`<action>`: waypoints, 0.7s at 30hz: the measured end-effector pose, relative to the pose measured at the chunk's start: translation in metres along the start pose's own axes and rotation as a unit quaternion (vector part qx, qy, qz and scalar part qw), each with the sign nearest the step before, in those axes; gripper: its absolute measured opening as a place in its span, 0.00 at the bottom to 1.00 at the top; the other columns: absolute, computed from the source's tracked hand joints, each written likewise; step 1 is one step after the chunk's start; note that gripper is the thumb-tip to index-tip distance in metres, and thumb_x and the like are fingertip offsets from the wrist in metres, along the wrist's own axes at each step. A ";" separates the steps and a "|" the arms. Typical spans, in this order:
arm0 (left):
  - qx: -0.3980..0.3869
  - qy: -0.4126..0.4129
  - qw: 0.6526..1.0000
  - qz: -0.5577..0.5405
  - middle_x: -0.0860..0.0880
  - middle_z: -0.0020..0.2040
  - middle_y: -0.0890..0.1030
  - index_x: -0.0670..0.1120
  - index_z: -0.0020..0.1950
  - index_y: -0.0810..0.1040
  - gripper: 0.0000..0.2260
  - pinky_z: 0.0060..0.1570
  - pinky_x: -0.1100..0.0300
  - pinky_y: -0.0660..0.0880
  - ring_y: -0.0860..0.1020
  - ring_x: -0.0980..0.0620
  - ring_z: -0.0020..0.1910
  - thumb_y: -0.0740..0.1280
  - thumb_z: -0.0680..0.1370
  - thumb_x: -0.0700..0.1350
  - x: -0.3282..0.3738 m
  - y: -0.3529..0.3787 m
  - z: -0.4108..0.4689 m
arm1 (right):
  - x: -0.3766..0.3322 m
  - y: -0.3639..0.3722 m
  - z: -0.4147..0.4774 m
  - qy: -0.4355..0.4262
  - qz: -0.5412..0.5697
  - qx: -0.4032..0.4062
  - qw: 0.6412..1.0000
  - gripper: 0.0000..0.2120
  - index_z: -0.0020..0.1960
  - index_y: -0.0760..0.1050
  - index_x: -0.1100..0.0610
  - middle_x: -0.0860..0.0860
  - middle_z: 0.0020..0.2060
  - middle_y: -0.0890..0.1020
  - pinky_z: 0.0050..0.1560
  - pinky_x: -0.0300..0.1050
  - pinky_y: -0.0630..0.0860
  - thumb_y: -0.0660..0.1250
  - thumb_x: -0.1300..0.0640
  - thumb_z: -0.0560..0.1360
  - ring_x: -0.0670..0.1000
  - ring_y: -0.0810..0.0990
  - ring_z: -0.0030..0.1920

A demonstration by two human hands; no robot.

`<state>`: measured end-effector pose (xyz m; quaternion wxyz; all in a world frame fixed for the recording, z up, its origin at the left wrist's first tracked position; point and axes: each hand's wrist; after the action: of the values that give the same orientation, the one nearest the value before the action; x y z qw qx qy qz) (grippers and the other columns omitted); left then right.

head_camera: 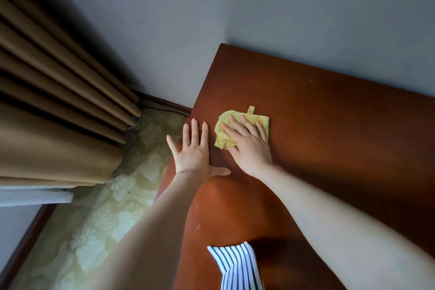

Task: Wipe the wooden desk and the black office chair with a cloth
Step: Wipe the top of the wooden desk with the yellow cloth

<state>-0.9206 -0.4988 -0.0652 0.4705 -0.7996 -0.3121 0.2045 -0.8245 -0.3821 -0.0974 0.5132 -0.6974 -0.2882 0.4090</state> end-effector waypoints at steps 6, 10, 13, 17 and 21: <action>0.008 0.035 0.999 0.008 0.44 0.77 0.37 0.47 0.76 0.33 0.56 0.66 0.31 0.38 0.39 0.44 0.76 0.59 0.64 0.77 -0.010 -0.004 -0.003 | -0.027 0.006 -0.053 0.085 0.059 0.027 0.994 0.30 0.75 0.56 0.39 0.40 0.75 0.57 0.73 0.47 0.39 0.64 0.52 0.77 0.47 0.49 0.76; 0.051 0.086 0.994 0.037 0.41 0.78 0.48 0.48 0.76 0.34 0.55 0.67 0.31 0.40 0.50 0.41 0.76 0.62 0.65 0.74 -0.021 -0.011 0.006 | -0.050 0.009 -0.068 0.182 0.087 0.050 0.978 0.29 0.74 0.57 0.40 0.40 0.75 0.57 0.74 0.49 0.41 0.64 0.54 0.78 0.46 0.47 0.76; 0.047 0.123 0.989 0.062 0.40 0.78 0.45 0.49 0.76 0.34 0.56 0.68 0.32 0.40 0.49 0.41 0.76 0.63 0.65 0.74 -0.022 -0.021 0.015 | -0.060 0.013 -0.078 0.227 0.075 0.053 0.970 0.29 0.75 0.54 0.40 0.40 0.75 0.53 0.74 0.50 0.40 0.62 0.52 0.79 0.45 0.44 0.76; 0.030 0.155 0.984 0.076 0.40 0.76 0.36 0.47 0.76 0.33 0.56 0.69 0.35 0.41 0.39 0.40 0.76 0.63 0.65 0.74 -0.014 -0.037 0.033 | -0.052 0.011 -0.084 0.262 0.071 0.050 0.961 0.28 0.75 0.52 0.39 0.39 0.76 0.51 0.74 0.50 0.40 0.60 0.51 0.80 0.44 0.42 0.76; 0.009 0.158 0.986 0.052 0.41 0.76 0.32 0.46 0.76 0.32 0.57 0.70 0.36 0.42 0.35 0.40 0.75 0.63 0.65 0.74 0.002 -0.048 0.059 | -0.011 -0.001 -0.083 0.307 0.080 0.056 0.947 0.28 0.76 0.52 0.40 0.41 0.76 0.51 0.74 0.51 0.41 0.60 0.52 0.80 0.46 0.43 0.76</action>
<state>-0.9706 -0.4432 -0.0510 0.5097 -0.8329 -0.1897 0.1025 -0.7582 -0.4312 -0.0822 0.5809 -0.7798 -0.0364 0.2306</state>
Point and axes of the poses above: each hand's wrist, its own z-axis towards the middle knuckle, its own y-axis out of the palm, x = y × z
